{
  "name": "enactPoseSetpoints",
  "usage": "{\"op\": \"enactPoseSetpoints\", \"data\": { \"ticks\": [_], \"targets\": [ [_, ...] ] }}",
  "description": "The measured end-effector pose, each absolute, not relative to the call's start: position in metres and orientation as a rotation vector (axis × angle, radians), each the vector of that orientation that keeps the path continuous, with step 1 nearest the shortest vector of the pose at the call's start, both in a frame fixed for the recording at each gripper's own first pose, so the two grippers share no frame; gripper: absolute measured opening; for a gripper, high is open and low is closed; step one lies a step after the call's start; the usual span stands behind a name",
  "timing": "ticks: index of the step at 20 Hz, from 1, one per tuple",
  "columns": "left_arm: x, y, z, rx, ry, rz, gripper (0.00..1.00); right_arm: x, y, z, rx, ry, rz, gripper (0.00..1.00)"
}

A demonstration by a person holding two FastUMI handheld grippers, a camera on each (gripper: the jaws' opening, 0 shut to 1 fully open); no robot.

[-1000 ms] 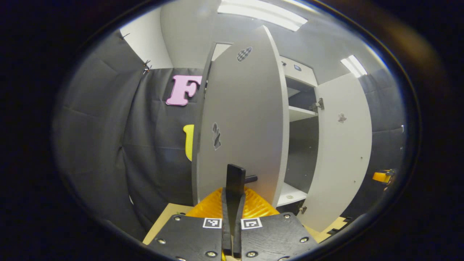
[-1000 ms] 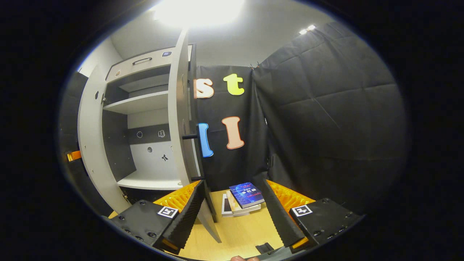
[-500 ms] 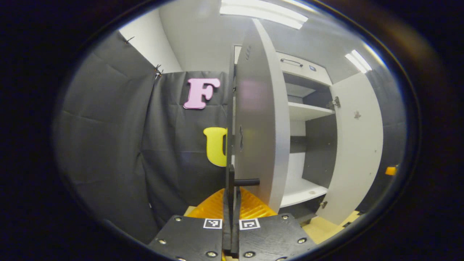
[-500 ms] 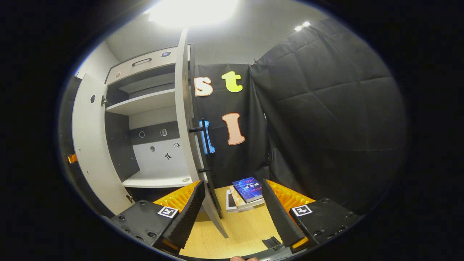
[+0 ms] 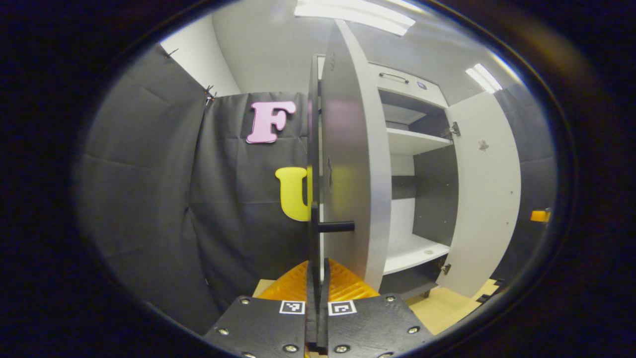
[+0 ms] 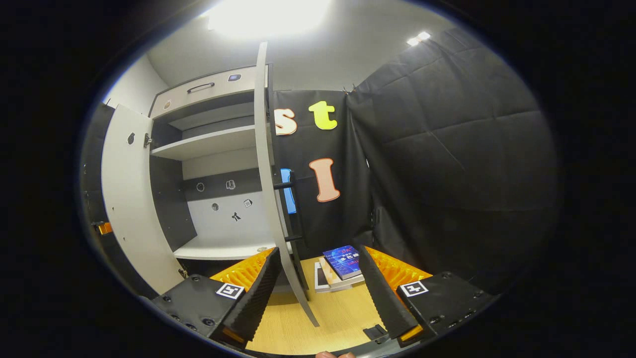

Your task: Open the right door of the double-door shoe cabinet with the right hand, and open the left door with the left hand.

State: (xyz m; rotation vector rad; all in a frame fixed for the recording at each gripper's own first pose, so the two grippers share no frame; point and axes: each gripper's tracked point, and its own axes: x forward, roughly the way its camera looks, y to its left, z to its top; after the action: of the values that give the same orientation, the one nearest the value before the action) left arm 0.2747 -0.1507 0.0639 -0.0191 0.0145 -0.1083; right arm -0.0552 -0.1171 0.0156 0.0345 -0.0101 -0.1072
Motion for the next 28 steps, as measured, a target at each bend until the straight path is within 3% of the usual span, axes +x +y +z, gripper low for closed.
{"op": "enactPoseSetpoints", "data": {
  "ticks": [5,16,17,22,28],
  "targets": [
    [0.262,-0.144,0.076,-0.043,0.003,-0.09,0.0,-0.057,-0.11,0.007,0.033,0.015,-0.088,0.98],
    [0.165,-0.17,0.116,-0.043,-0.109,-0.008,0.02,-0.05,-0.075,0.019,0.028,-0.002,-0.009,0.98],
    [0.162,-0.18,0.11,-0.05,-0.114,-0.029,0.1,-0.05,-0.071,0.019,0.02,-0.008,-0.014,0.98],
    [0.144,-0.222,0.061,-0.054,-0.045,-0.061,0.94,-0.057,-0.054,0.0,0.019,-0.011,-0.036,0.98],
    [0.126,-0.243,0.042,-0.068,-0.046,-0.059,0.94,-0.059,-0.043,-0.025,0.012,0.012,-0.035,0.98]
  ]
}}
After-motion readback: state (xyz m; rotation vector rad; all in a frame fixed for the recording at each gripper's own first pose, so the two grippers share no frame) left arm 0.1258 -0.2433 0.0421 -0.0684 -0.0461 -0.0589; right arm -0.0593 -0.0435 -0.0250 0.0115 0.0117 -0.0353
